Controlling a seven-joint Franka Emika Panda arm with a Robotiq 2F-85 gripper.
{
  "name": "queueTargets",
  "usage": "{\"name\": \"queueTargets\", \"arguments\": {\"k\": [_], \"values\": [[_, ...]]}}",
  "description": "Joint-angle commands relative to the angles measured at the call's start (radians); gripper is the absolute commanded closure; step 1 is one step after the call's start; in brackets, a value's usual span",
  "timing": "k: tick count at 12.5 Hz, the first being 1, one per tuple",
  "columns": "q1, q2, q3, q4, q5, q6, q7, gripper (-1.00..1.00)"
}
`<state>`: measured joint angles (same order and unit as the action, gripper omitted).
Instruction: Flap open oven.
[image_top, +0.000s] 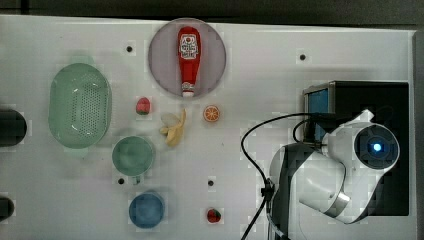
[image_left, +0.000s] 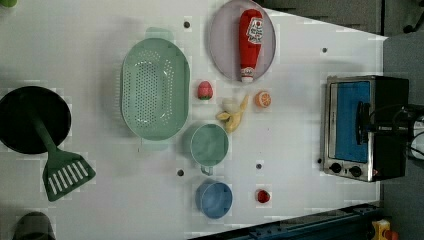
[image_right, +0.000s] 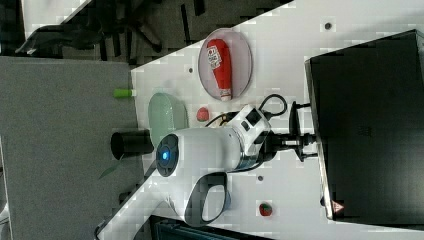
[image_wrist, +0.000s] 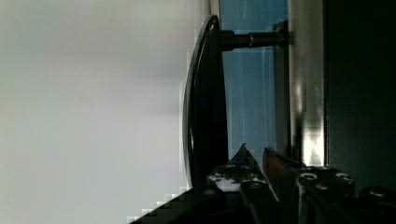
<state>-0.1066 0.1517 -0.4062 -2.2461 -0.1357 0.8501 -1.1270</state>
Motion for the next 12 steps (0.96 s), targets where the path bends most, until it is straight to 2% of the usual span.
{"name": "queueTargets", "arguments": {"k": [1, 7, 12], "values": [[0.041, -0.012, 0.054, -0.021, -0.078, 0.004, 0.111, 0.65], [0.099, 0.008, 0.145, -0.077, -0.304, 0.005, 0.418, 0.65], [0.149, 0.095, 0.207, -0.08, -0.579, 0.001, 0.746, 0.65]]}}
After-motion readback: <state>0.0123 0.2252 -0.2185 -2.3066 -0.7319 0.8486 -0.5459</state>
